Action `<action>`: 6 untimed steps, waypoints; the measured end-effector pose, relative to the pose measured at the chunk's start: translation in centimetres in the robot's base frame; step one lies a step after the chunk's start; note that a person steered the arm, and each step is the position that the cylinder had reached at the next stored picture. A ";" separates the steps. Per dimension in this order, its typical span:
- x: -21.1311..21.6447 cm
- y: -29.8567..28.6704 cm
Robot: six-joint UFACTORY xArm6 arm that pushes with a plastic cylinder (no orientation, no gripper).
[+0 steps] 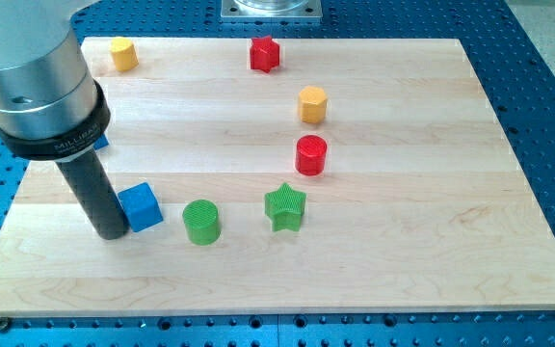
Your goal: Place the triangle at the top of the cube
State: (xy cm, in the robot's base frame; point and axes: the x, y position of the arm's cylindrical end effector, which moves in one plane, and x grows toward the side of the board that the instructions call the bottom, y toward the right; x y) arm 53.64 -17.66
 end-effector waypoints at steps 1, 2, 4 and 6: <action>-0.8 -0.6; -4.0 -3.5; -8.2 -9.9; -13.4 -8.6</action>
